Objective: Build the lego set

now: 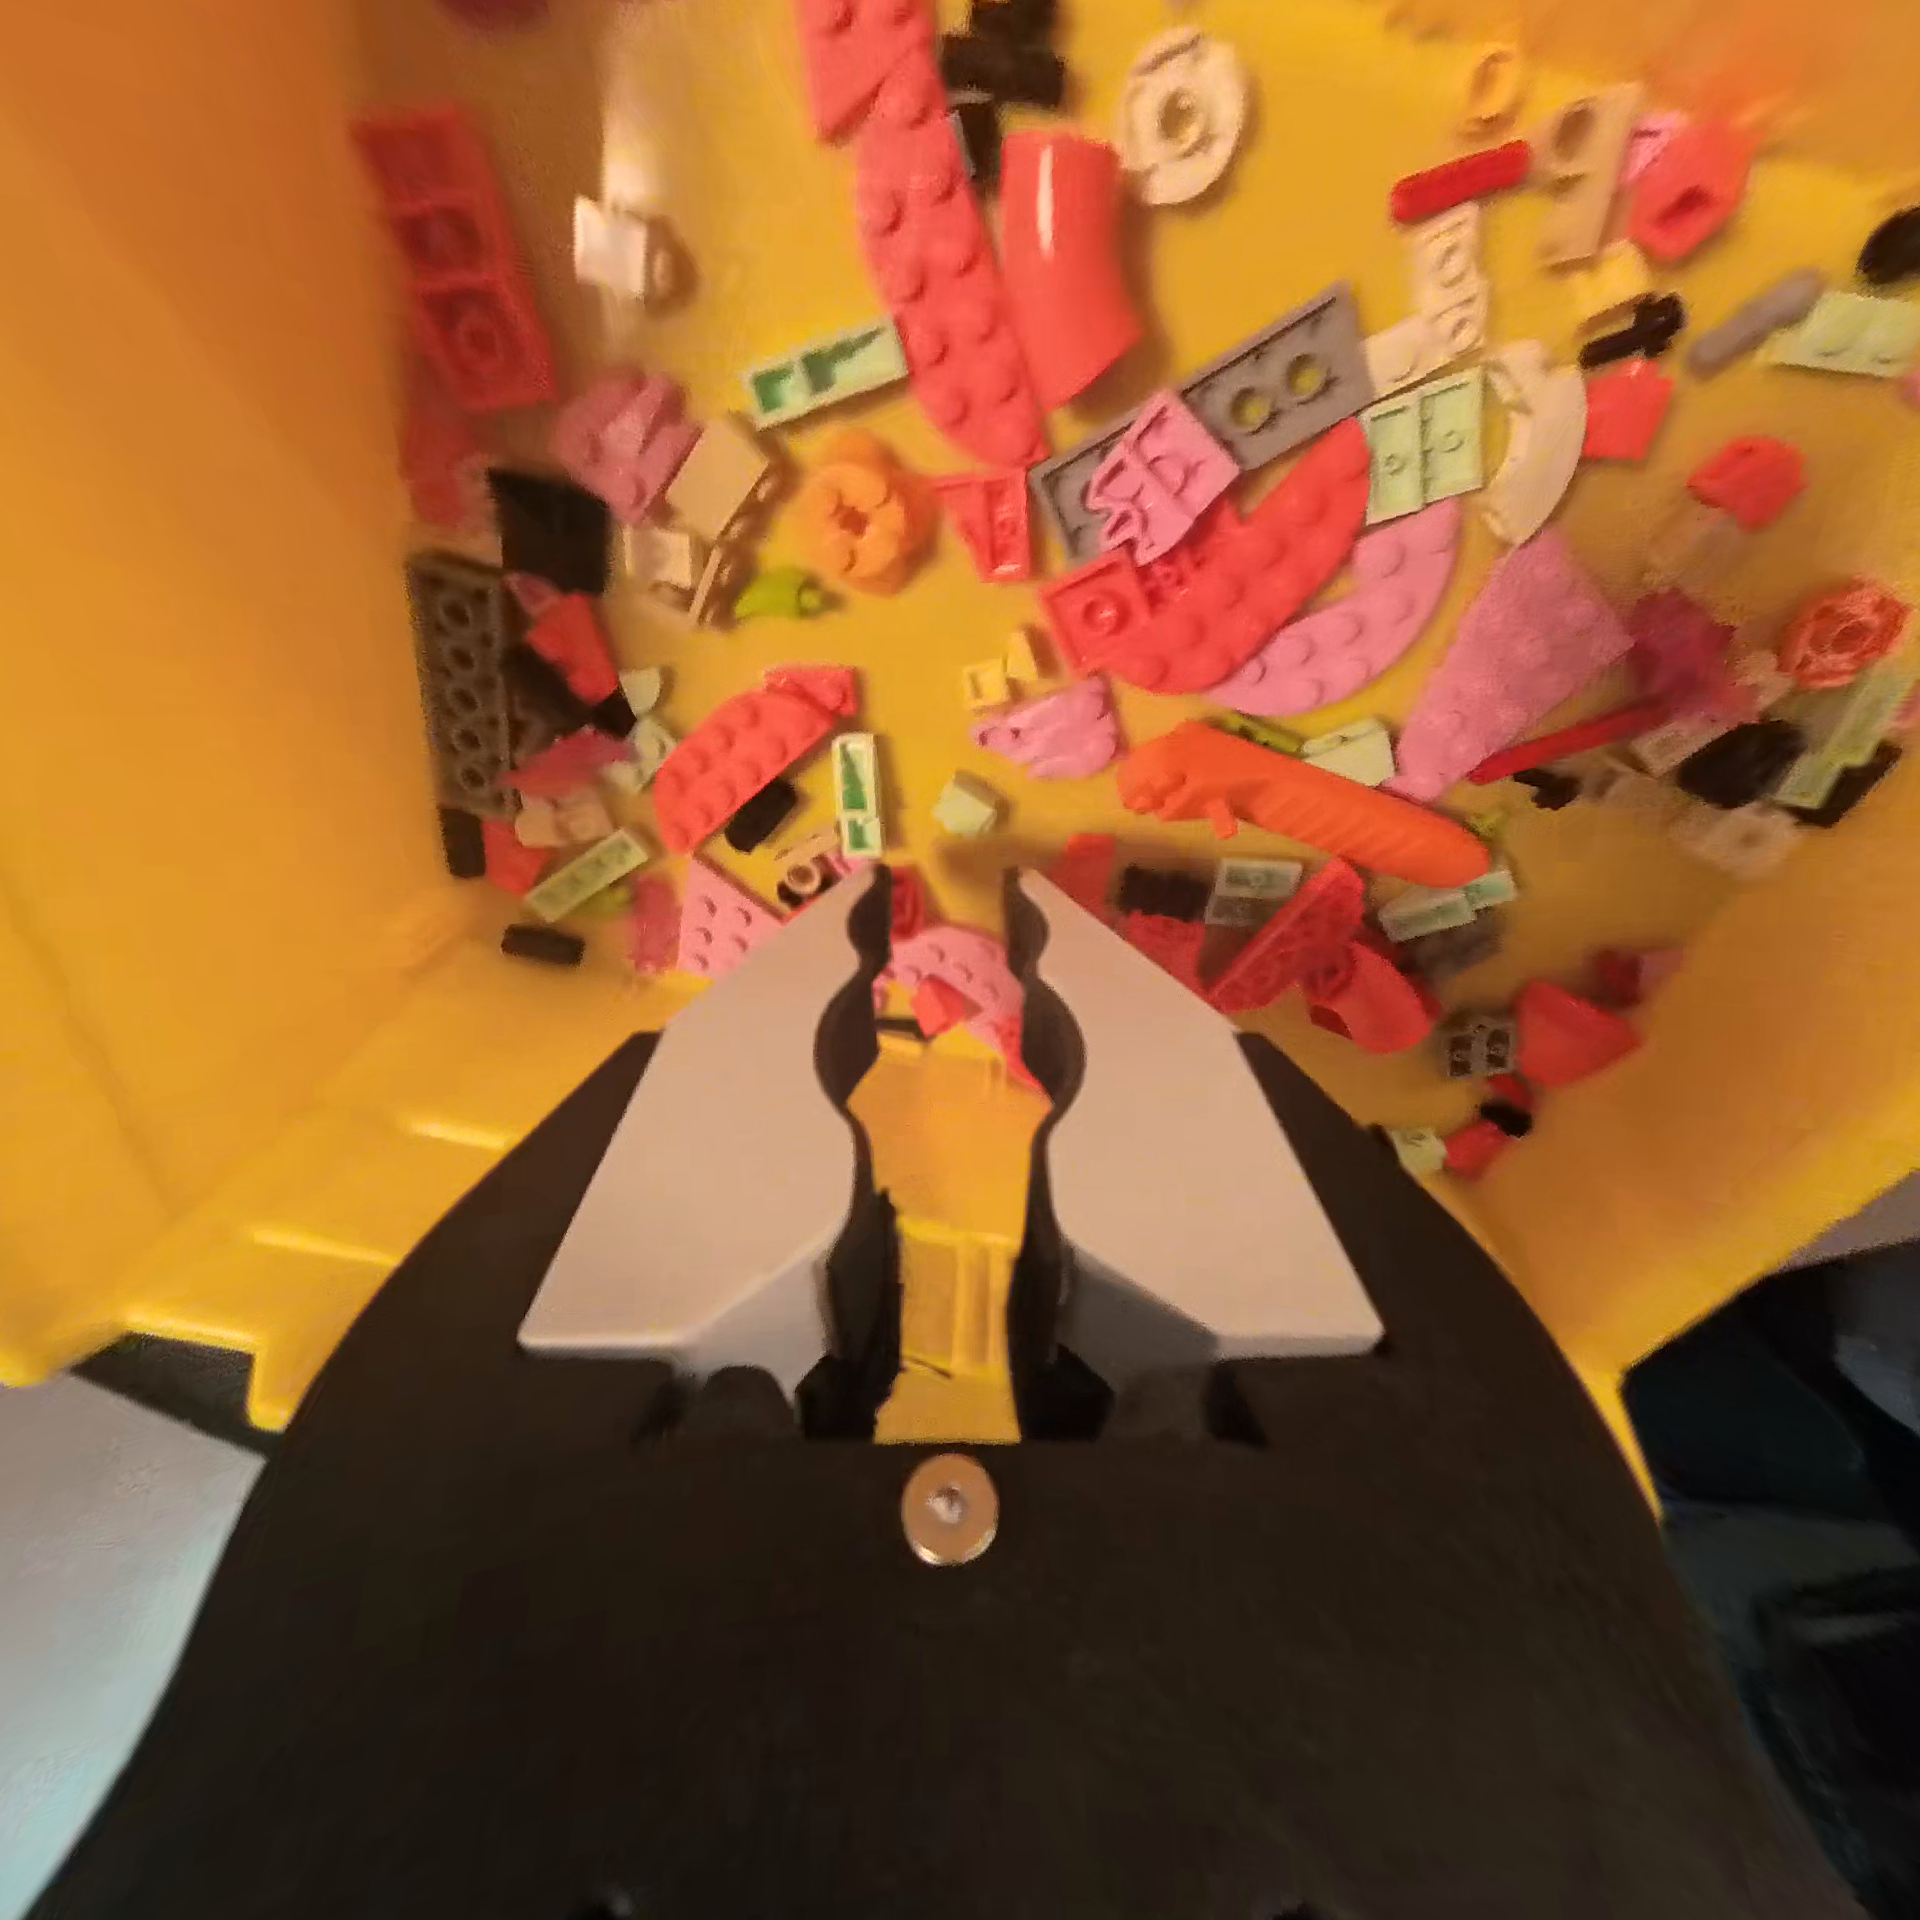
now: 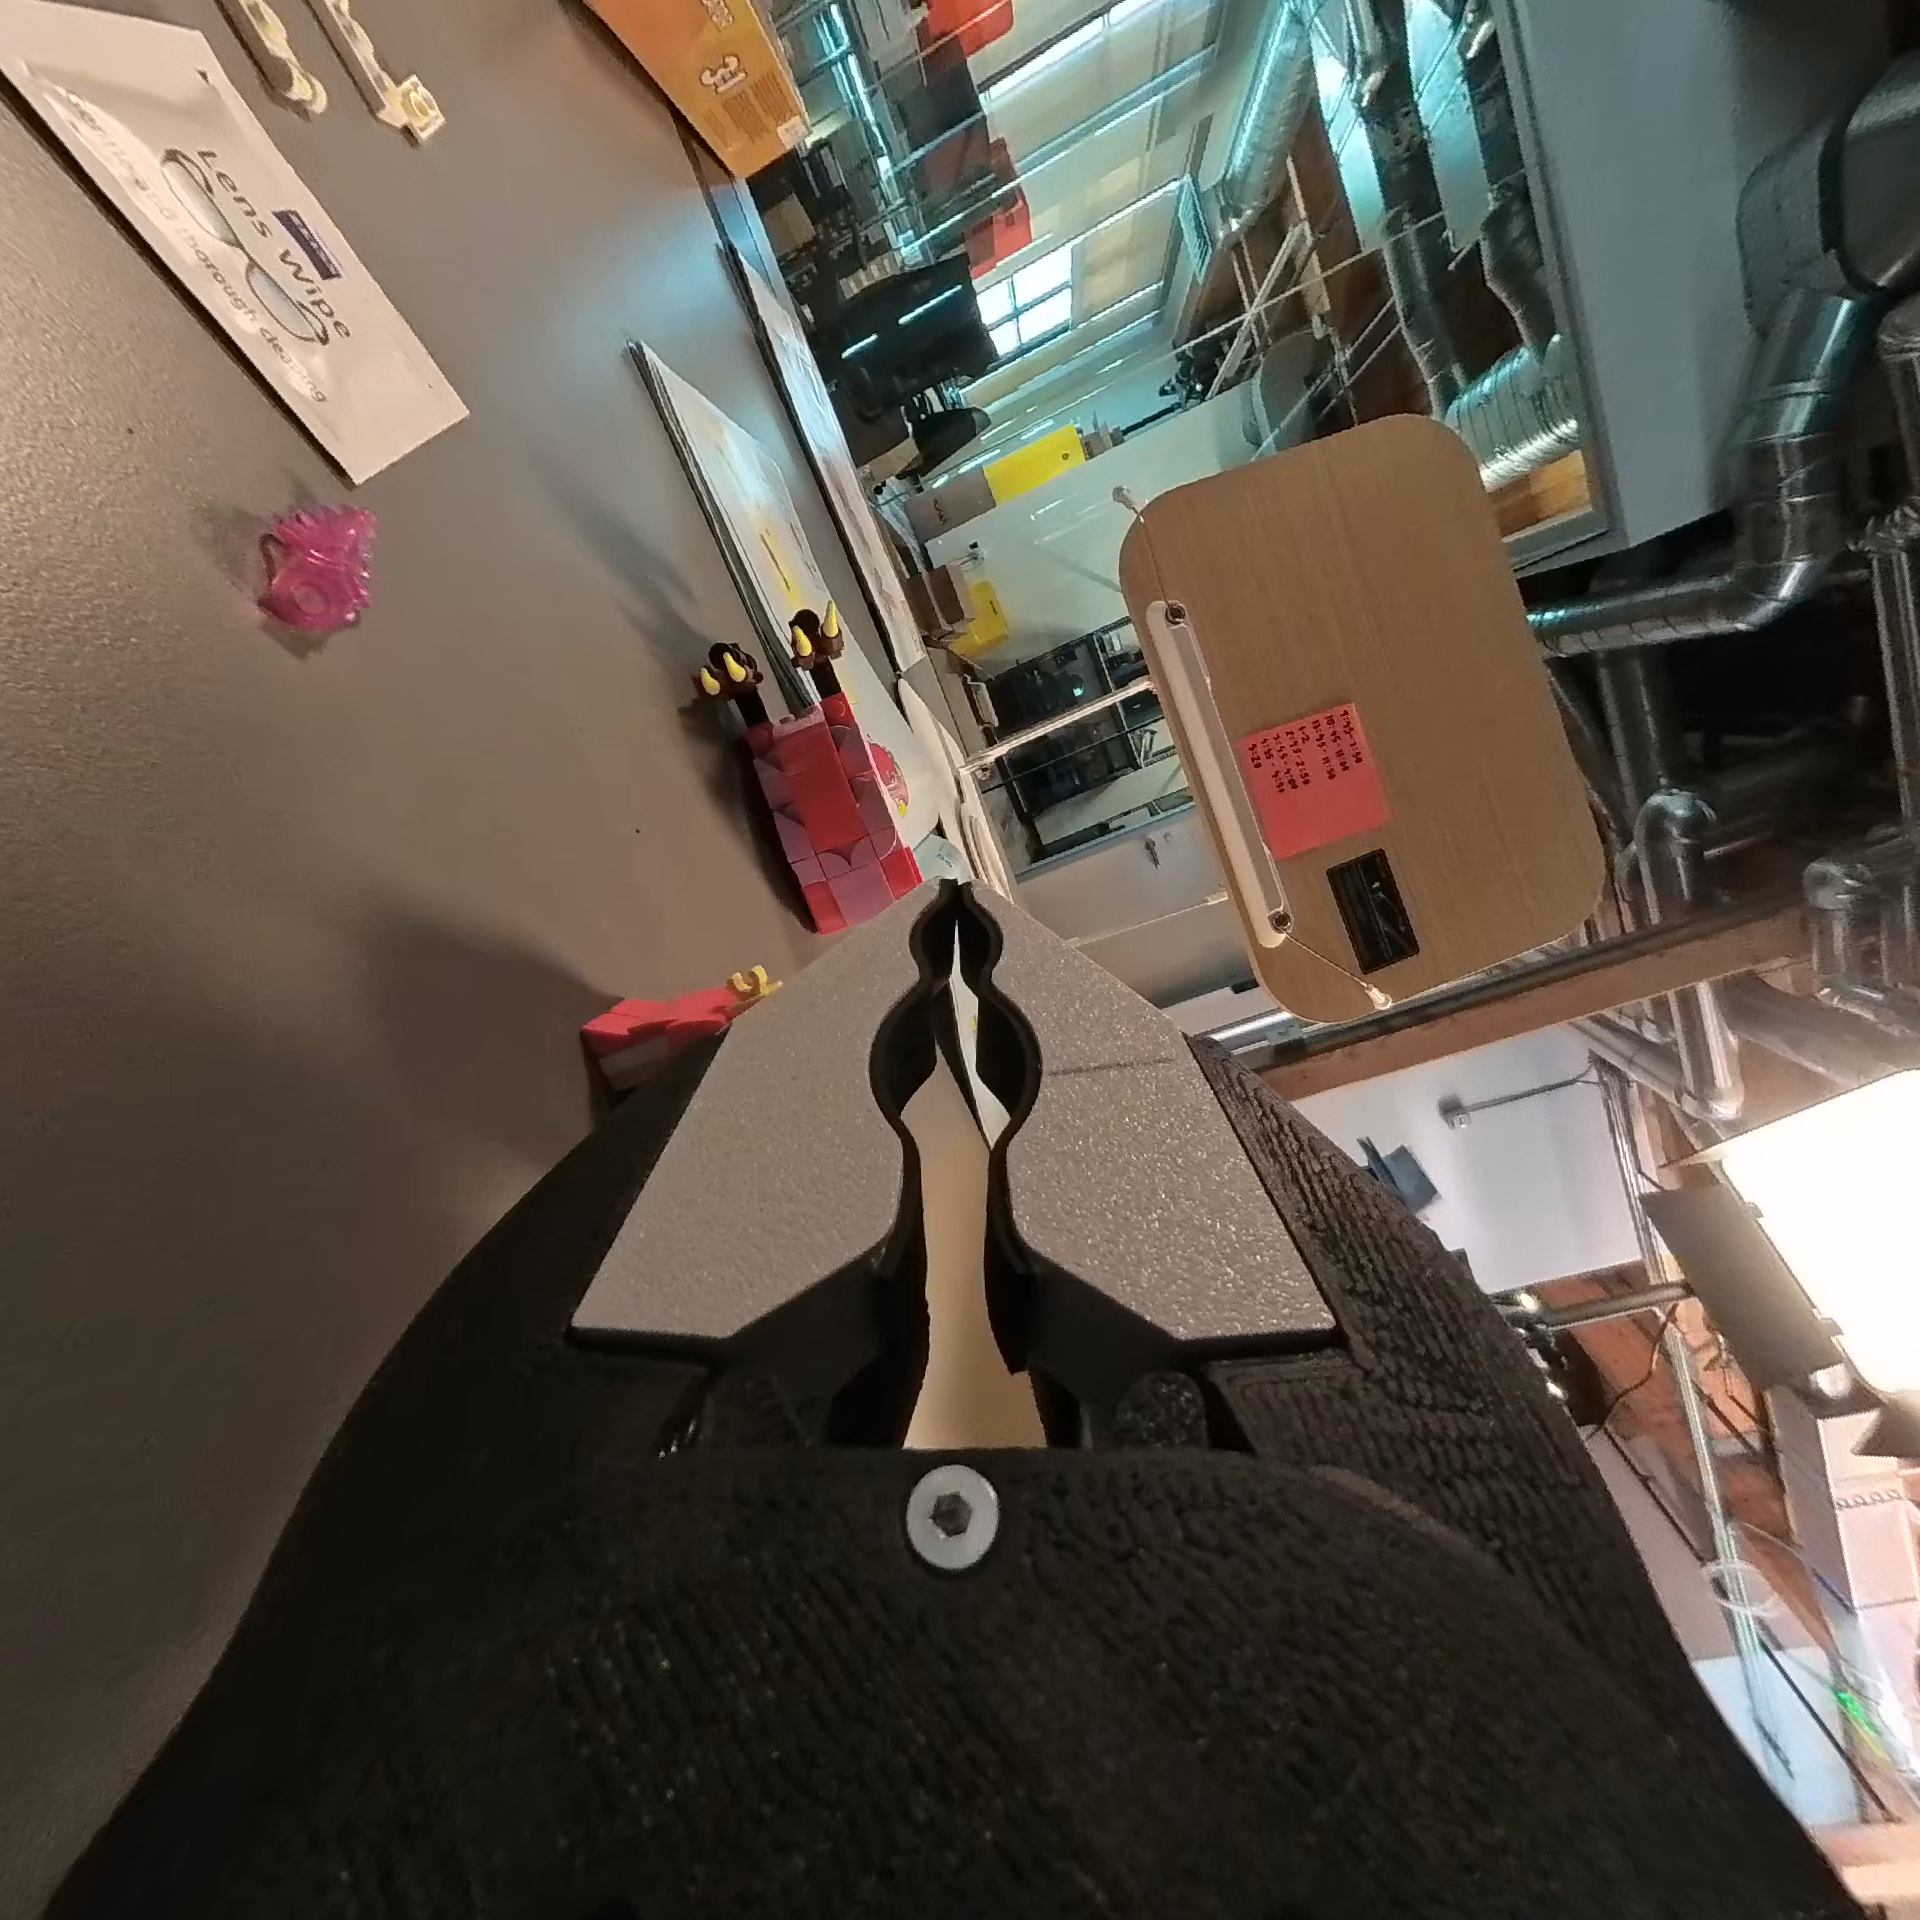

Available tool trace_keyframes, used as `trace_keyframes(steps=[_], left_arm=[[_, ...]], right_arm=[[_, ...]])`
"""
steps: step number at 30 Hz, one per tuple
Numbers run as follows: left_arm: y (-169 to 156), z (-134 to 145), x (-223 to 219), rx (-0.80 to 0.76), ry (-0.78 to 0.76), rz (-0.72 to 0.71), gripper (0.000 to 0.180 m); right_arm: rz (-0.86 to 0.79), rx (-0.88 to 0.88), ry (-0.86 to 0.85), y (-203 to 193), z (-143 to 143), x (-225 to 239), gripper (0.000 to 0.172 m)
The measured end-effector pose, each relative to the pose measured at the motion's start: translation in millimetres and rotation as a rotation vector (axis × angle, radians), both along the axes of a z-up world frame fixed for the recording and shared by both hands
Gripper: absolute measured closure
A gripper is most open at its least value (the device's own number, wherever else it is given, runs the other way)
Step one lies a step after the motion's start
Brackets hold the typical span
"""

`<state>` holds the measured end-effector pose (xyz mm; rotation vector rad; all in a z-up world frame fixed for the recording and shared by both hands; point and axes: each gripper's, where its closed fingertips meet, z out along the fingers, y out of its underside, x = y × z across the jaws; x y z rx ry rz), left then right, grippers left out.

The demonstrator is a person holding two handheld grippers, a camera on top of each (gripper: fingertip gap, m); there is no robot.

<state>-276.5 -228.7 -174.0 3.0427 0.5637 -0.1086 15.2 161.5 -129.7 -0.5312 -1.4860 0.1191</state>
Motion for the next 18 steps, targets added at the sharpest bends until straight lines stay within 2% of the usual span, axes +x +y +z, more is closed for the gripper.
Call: trace_keyframes(steps=[3,4,10,17,18], left_arm=[[-13.9,-2.0,13.3,-0.046,-0.131,0.132,0.131],[-19.2,-2.3,16.5,-0.075,-0.145,0.142,0.128],[-30.6,-3.4,41.0,-0.225,-0.195,0.044,0.137],[-50.7,-5.8,34.3,-0.456,-0.02,-0.155,0.138],[-52.8,-4.7,31.9,-0.483,0.014,-0.191,0.133]], right_arm=[[-0.001,-0.003,0.002,0.4,0.3,0.1,0.172],[-0.001,-0.004,0.002,0.5,0.3,0.1,0.172],[0.001,-0.004,0.001,0.1,0.2,0.0,0.172],[0.002,-0.003,0.006,-0.1,1.1,0.4,0.172],[0.003,-0.003,0.007,-0.2,1.3,0.4,0.172]])
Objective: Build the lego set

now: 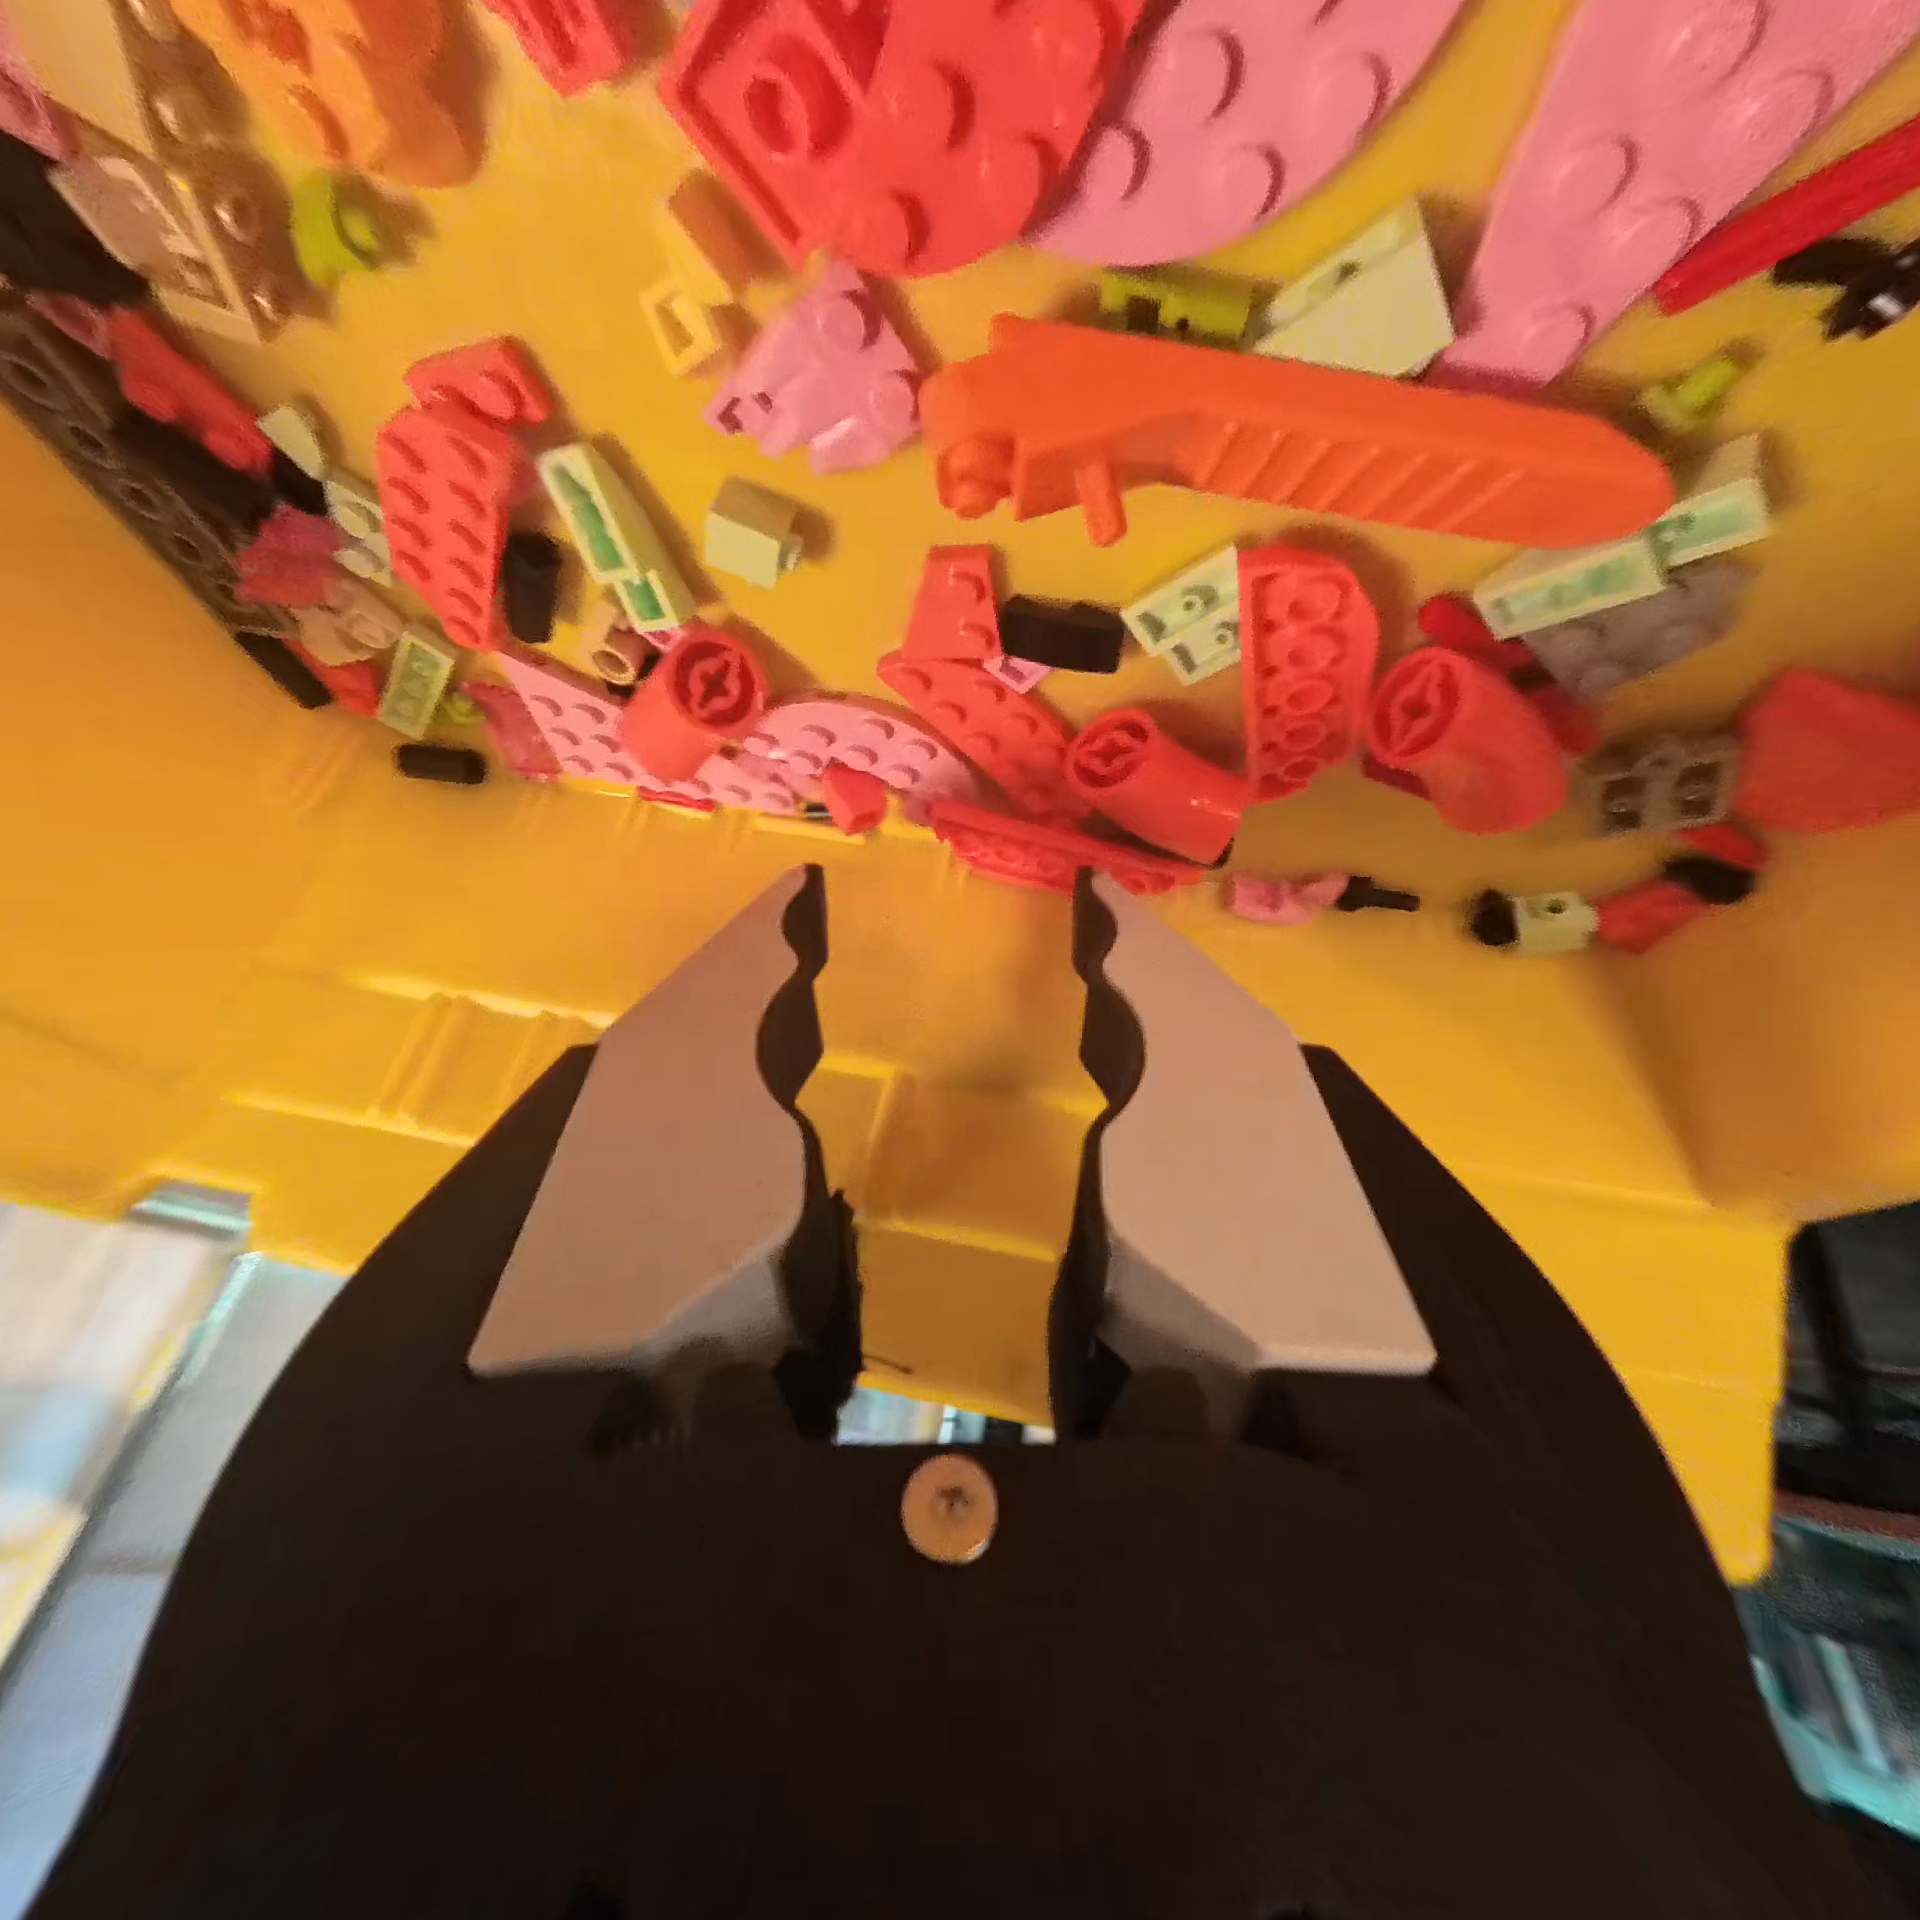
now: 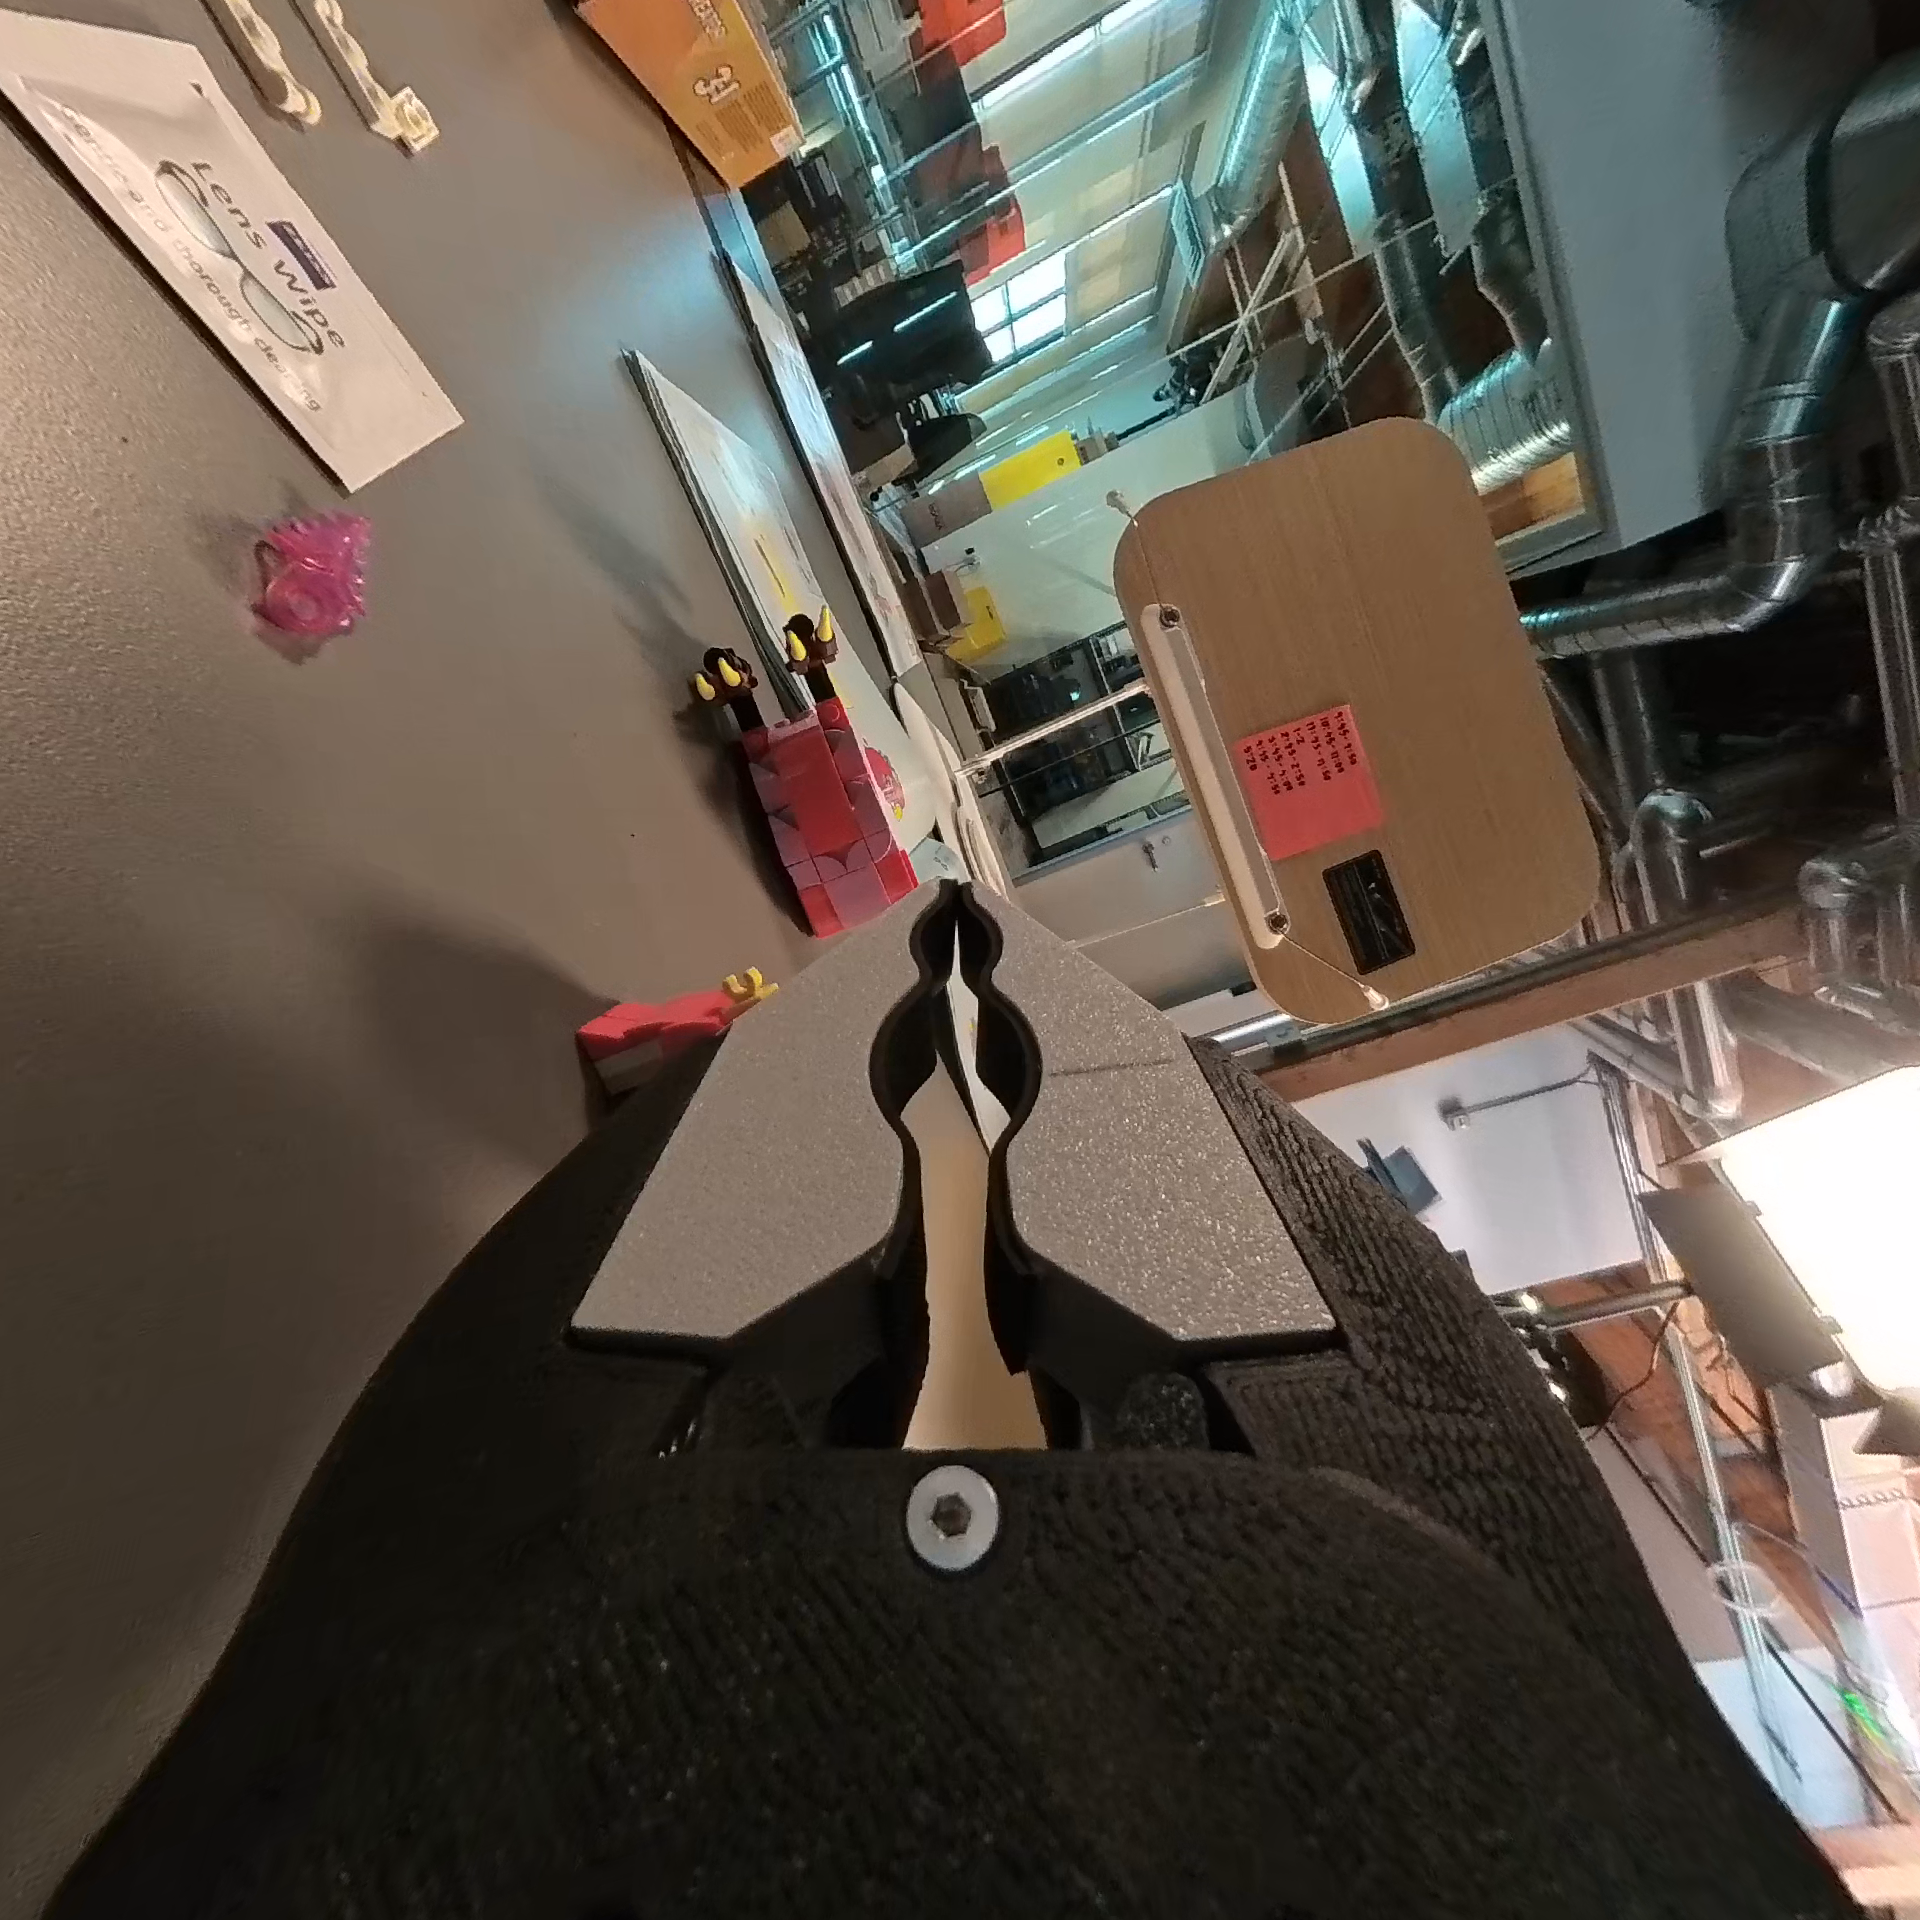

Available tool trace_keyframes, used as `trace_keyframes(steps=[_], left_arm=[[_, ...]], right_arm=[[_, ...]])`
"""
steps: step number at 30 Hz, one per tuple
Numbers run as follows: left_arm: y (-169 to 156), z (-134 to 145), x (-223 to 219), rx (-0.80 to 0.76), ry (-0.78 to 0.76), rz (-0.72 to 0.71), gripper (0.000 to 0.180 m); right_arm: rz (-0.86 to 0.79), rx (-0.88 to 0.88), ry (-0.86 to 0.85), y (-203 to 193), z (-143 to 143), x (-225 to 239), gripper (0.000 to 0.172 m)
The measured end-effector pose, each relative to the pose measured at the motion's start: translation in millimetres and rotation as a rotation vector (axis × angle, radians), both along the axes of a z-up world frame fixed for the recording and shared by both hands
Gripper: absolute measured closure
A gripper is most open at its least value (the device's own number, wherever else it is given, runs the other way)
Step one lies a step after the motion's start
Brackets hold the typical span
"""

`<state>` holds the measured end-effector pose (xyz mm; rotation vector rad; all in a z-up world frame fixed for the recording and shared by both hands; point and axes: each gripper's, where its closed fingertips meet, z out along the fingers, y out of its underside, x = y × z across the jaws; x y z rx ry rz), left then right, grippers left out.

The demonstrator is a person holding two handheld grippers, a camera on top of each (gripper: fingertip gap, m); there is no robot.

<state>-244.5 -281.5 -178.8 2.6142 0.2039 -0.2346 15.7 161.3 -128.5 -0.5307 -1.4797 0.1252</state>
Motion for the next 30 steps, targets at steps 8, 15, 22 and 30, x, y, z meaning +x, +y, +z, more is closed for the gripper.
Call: trace_keyframes(steps=[8,15,22,30], left_arm=[[31.8,4.1,-37.2,0.225,0.211,-0.105,0.128],[48.9,27.3,-5.9,0.48,-0.075,0.135,0.154],[25.1,9.3,31.7,0.295,-0.27,0.441,0.17],[11.8,-1.6,19.5,0.103,-0.136,0.376,0.164]], right_arm=[[0.005,0.0,0.004,-0.8,0.6,0.0,0.172],[0.01,0.007,0.004,-2.1,0.8,0.0,0.172],[0.014,0.01,0.008,-3.1,1.6,0.3,0.172],[0.024,0.014,0.021,-5.0,4.0,1.2,0.172]])
